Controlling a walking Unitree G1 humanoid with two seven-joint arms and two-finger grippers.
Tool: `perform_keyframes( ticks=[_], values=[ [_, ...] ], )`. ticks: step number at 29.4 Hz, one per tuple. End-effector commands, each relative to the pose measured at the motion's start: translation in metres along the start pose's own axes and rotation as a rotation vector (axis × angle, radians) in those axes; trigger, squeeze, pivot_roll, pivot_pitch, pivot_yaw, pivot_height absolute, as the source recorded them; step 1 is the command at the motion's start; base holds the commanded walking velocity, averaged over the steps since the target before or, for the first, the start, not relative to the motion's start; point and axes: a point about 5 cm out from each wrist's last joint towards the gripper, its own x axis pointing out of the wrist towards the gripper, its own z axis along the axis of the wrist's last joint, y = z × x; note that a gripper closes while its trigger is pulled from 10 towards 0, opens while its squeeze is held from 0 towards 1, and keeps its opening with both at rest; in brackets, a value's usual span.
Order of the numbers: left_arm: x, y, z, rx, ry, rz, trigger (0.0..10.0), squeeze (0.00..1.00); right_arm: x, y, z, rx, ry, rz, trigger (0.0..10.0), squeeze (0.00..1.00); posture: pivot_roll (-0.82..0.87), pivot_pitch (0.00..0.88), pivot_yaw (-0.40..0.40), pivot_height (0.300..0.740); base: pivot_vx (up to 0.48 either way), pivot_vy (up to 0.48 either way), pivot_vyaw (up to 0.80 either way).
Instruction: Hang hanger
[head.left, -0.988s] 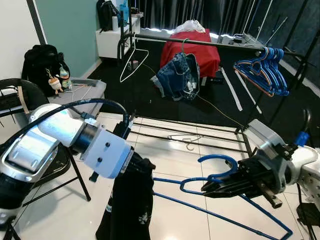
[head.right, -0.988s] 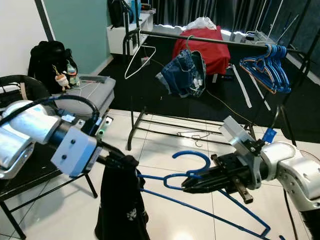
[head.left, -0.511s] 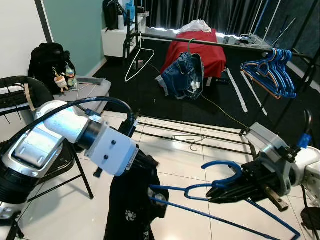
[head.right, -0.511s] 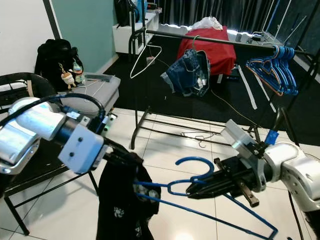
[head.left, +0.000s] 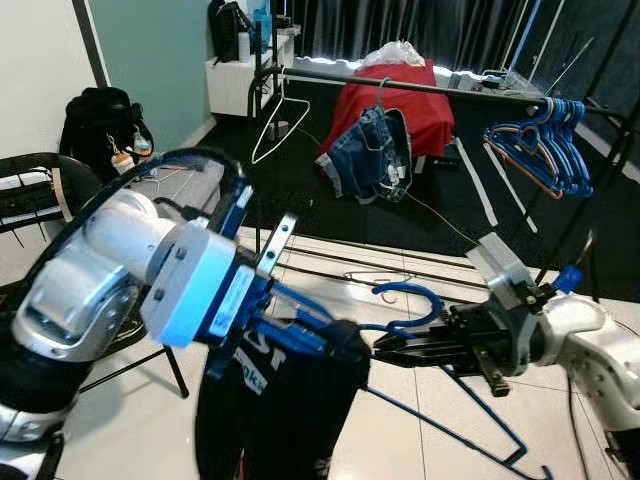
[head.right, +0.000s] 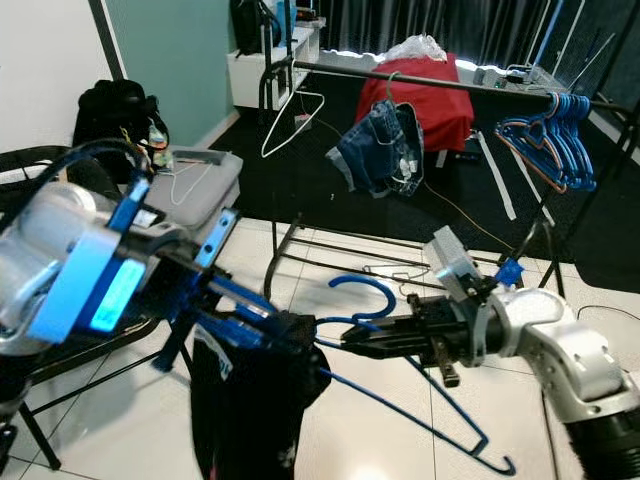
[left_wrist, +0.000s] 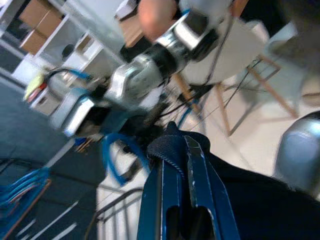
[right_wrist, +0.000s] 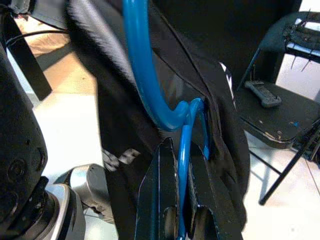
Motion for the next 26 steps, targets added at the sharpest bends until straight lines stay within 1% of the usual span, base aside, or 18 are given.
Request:
perform_keyframes(
  ticks=[1,2,4,6,7,9,14,15,16,17,18,20,21,22,23,25,26],
  values=[
    [0.003,0.004,-0.012,0.016,0.069,0.012,10.0,0.00,0.003,0.006,0.004,-0.008,-0.019,0.046,10.0,0.00,-0.08,0.000,-0.040,0.736,0.000,0.000,0.00],
    [0.003,0.004,-0.012,0.016,0.069,0.012,10.0,0.00,0.003,0.006,0.004,-0.008,-0.019,0.046,10.0,0.00,-0.08,0.000,-0.040,0.736,0.000,0.000,0.00],
    [-0.001,0.007,-0.031,0.039,0.216,0.034,10.0,0.00,0.006,0.013,0.004,0.016,-0.019,0.114,10.0,0.00,-0.08,0.000,-0.036,0.736,0.000,0.000,0.00],
    [-0.007,0.010,-0.043,0.069,0.325,0.048,10.0,0.00,0.007,0.019,0.003,0.037,-0.011,0.165,10.0,0.00,-0.08,0.000,-0.035,0.736,0.000,0.000,0.00],
    [-0.007,0.010,-0.043,0.069,0.325,0.048,10.0,0.00,0.007,0.019,0.003,0.037,-0.011,0.165,10.0,0.00,-0.08,0.000,-0.035,0.736,0.000,0.000,0.00],
    [-0.010,0.012,-0.048,0.083,0.375,0.052,10.0,0.00,0.008,0.022,0.002,0.049,0.002,0.198,10.0,0.00,-0.08,0.000,-0.035,0.736,0.000,0.000,0.00],
    [-0.018,0.014,-0.047,0.099,0.413,0.046,10.0,0.00,0.007,0.025,0.000,0.064,0.022,0.225,10.0,0.00,-0.08,0.000,-0.036,0.736,0.000,0.000,0.00],
    [-0.018,0.014,-0.044,0.092,0.393,0.041,10.0,0.00,0.007,0.024,0.000,0.059,0.019,0.213,10.0,0.00,-0.07,0.000,-0.040,0.736,0.000,0.000,0.00],
    [-0.018,0.014,-0.044,0.092,0.393,0.041,10.0,0.00,0.007,0.024,0.000,0.059,0.019,0.213,10.0,0.00,-0.07,0.000,-0.040,0.736,0.000,0.000,0.00],
    [-0.018,0.013,-0.041,0.080,0.361,0.033,10.0,0.00,0.007,0.022,0.001,0.051,0.011,0.200,10.0,0.00,-0.07,0.000,-0.040,0.736,0.000,0.000,0.00],
    [-0.013,0.012,-0.029,0.048,0.257,0.023,10.0,0.00,0.009,0.019,0.002,0.032,-0.011,0.172,10.0,0.00,-0.07,0.000,-0.038,0.736,0.000,0.000,0.00],
    [-0.005,0.010,-0.014,0.013,0.113,-0.001,10.0,0.00,0.013,0.014,0.002,0.008,-0.044,0.126,10.0,0.00,-0.07,0.000,-0.033,0.736,0.000,0.000,0.00],
    [-0.005,0.010,-0.014,0.013,0.113,-0.001,10.0,0.00,0.013,0.014,0.002,0.008,-0.044,0.126,10.0,0.00,-0.07,0.000,-0.033,0.736,0.000,0.000,0.00],
    [-0.003,0.010,-0.009,-0.022,0.059,-0.020,10.0,0.00,0.016,0.012,0.002,-0.004,-0.066,0.100,10.0,0.00,-0.07,0.000,-0.032,0.736,0.000,0.000,0.00],
    [-0.002,0.010,-0.007,-0.043,0.036,-0.031,10.0,0.00,0.018,0.011,0.002,-0.011,-0.080,0.085,10.0,0.00,-0.07,0.000,-0.029,0.736,0.000,0.000,0.00],
    [0.002,0.007,-0.003,-0.101,-0.046,-0.066,10.0,0.97,0.022,0.007,0.005,-0.037,-0.124,0.042,10.0,0.00,-0.07,0.000,-0.021,0.736,0.000,0.000,0.00],
    [0.004,0.006,-0.002,-0.118,-0.079,-0.073,10.0,1.00,0.023,0.005,0.006,-0.048,-0.142,0.023,10.0,0.00,-0.07,0.000,-0.018,0.736,0.000,0.000,0.00]
  ],
)
